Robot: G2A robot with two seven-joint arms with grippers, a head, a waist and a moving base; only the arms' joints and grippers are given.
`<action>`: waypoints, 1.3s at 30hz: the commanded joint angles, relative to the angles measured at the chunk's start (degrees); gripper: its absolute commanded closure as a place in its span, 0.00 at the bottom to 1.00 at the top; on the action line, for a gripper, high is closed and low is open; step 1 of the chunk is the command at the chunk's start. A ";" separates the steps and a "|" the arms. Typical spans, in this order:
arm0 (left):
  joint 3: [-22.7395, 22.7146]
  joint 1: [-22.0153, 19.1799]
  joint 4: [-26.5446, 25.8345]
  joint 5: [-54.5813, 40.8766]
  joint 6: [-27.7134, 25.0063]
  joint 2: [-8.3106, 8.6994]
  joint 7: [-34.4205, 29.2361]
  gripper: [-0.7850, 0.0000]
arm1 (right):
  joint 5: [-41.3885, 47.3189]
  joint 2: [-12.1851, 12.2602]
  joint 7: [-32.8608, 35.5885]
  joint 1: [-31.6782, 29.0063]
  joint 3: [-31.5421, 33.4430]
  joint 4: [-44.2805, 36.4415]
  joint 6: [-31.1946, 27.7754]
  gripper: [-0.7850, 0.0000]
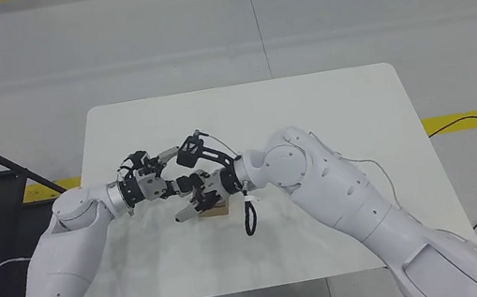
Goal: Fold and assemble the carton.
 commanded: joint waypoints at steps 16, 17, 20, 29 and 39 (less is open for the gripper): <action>-0.61 0.13 -0.14 -0.60 -0.40 -0.05 -0.03 0.00 | -1.01 0.18 -0.80 -0.65 0.62 -0.98 -0.48 0.00; -0.68 0.12 -0.06 -0.81 -0.38 -0.08 0.22 0.00 | -1.04 0.20 -0.79 -0.73 0.67 -1.03 -0.45 0.00; -0.84 0.02 0.20 -1.57 -0.12 -0.17 0.63 0.00 | -1.13 0.25 -0.70 -0.85 0.80 -1.18 -0.27 0.00; -0.65 -0.49 0.78 -1.89 0.31 -0.40 1.28 0.00 | -1.25 0.47 -0.72 -1.22 1.38 -1.67 -0.22 0.00; 0.00 -0.97 1.06 -1.13 0.69 -0.61 1.29 0.00 | -1.74 0.89 -0.74 -2.05 2.18 -2.88 -0.15 0.00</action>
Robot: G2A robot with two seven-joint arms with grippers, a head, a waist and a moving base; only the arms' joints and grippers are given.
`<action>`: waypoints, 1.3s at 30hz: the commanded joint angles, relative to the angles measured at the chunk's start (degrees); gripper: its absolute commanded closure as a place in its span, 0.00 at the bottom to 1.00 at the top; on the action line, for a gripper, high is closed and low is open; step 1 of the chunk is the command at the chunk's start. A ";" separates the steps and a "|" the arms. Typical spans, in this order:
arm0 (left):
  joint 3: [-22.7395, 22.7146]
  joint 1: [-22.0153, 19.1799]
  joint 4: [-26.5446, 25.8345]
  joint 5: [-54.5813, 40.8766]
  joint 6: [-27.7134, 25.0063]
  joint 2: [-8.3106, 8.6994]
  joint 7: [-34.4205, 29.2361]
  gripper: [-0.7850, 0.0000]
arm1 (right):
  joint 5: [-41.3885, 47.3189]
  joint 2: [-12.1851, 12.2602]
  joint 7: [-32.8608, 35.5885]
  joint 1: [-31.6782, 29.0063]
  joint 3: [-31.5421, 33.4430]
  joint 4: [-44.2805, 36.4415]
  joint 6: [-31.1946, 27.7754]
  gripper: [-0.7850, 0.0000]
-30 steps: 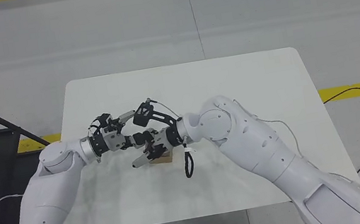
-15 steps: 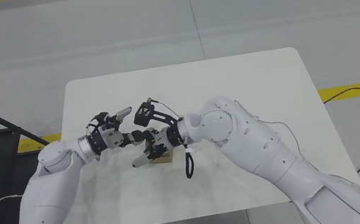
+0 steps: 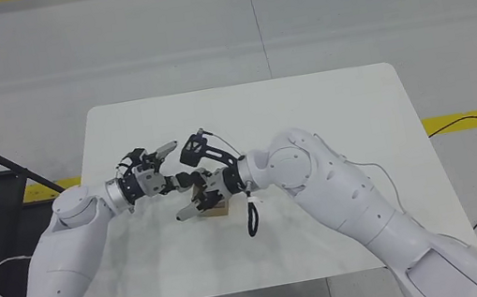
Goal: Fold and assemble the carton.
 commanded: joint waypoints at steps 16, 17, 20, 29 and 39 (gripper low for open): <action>0.28 -0.29 0.66 0.54 -0.20 -0.20 -0.35 0.00 | 0.63 -0.12 1.05 0.28 -0.35 0.64 0.16 0.00; 0.24 -0.27 0.62 0.55 -0.24 -0.20 -0.38 0.00 | 0.63 -0.13 0.87 0.29 -0.31 0.64 0.12 0.00; 0.10 -0.16 0.47 0.54 -0.44 -0.17 -0.75 0.00 | 0.34 -0.06 0.19 0.13 -0.11 0.41 -0.08 0.00; -0.09 0.27 -0.07 1.45 -1.14 -0.03 -1.76 0.00 | 0.18 0.17 -0.64 -0.47 0.51 0.00 -0.05 0.00; -0.11 0.41 -0.45 1.66 -1.14 -0.05 -1.84 0.00 | 1.01 0.71 -1.44 -1.57 1.95 0.17 -0.94 0.00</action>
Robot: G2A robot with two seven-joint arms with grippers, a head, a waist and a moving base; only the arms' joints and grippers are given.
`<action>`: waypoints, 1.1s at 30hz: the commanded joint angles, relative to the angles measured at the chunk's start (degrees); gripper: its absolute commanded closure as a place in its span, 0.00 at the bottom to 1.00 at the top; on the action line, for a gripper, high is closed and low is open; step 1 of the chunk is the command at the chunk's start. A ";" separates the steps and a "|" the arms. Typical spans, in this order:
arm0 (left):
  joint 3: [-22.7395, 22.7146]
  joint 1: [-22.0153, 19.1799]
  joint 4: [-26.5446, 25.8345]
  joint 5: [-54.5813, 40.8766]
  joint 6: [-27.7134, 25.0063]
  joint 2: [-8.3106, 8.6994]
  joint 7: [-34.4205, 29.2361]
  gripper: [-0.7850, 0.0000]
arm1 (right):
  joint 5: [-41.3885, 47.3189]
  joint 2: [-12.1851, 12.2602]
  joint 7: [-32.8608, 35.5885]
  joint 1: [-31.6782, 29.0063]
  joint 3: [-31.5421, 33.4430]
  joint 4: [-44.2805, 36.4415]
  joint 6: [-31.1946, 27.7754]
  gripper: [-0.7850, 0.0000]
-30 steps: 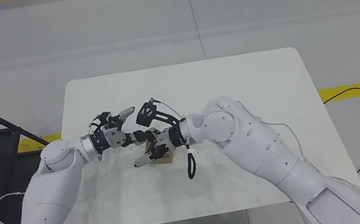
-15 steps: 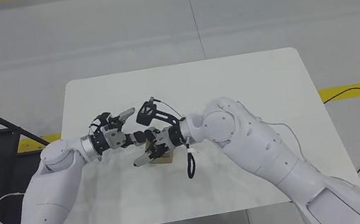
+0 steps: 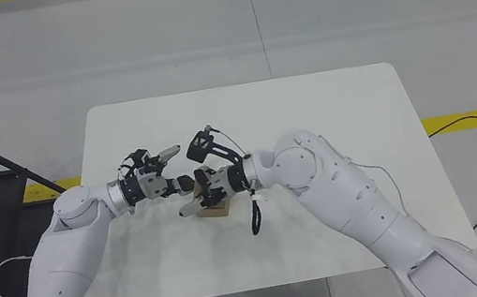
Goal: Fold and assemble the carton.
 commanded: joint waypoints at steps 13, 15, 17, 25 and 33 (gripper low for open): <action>0.22 0.15 -0.74 0.17 0.10 -0.12 0.30 0.00 | 0.43 1.00 -0.83 -2.32 1.90 -1.58 -1.13 0.00; 0.22 0.16 -0.79 0.17 0.14 -0.13 0.35 0.00 | 0.44 1.06 -0.76 -2.47 1.89 -1.68 -1.13 0.00; 0.20 0.16 -0.82 0.18 0.17 -0.14 0.37 0.00 | 0.49 1.07 -0.58 -2.50 1.78 -1.76 -1.15 0.00; 0.26 0.16 -0.89 0.32 0.32 -0.17 0.36 0.00 | 1.29 0.91 -0.53 -2.18 1.13 -1.07 -1.95 0.00; 0.62 0.09 -1.07 0.66 0.31 -0.28 0.27 0.00 | 1.90 0.52 -1.37 -1.39 0.31 0.45 -2.85 0.00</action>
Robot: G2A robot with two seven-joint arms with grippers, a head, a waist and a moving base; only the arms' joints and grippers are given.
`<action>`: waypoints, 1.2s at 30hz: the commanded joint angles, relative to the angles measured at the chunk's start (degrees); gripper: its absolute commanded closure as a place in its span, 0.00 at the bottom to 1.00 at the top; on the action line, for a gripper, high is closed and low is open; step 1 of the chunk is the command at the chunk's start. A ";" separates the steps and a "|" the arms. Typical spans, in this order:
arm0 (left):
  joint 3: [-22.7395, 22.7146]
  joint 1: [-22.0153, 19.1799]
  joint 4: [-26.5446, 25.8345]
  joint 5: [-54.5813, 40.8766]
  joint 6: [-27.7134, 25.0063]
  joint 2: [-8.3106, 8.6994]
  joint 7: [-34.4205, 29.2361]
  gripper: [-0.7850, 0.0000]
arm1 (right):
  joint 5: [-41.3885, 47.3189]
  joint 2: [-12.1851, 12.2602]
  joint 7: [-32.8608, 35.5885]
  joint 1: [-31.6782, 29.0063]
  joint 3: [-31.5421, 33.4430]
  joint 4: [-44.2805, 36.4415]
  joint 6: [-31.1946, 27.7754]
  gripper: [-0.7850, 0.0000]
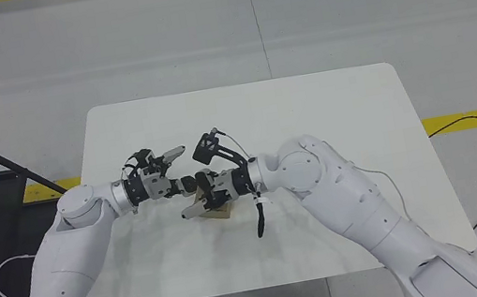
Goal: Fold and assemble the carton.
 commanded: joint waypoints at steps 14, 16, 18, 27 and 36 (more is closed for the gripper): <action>-0.38 -0.06 0.61 -0.25 0.04 0.01 -0.24 0.00 | 1.39 -0.81 -0.03 1.78 -1.44 3.60 -0.41 0.00; -0.71 -0.01 0.80 -0.52 -0.07 0.08 -0.42 0.00 | 1.51 -0.88 -0.18 1.93 -1.49 3.99 -0.55 0.00; -1.11 0.06 0.98 -0.80 -0.22 0.15 -0.48 0.00 | 1.56 -0.93 -0.35 2.03 -1.53 4.28 -0.62 0.00; -1.48 0.19 1.23 -2.56 0.41 -0.04 1.10 0.00 | 1.88 -1.12 -0.23 2.36 -1.79 5.07 -0.53 0.00; 0.84 -0.76 1.46 -3.50 -0.46 -1.26 6.01 0.00 | 1.90 -1.19 -0.49 2.45 -1.76 5.37 -0.79 0.00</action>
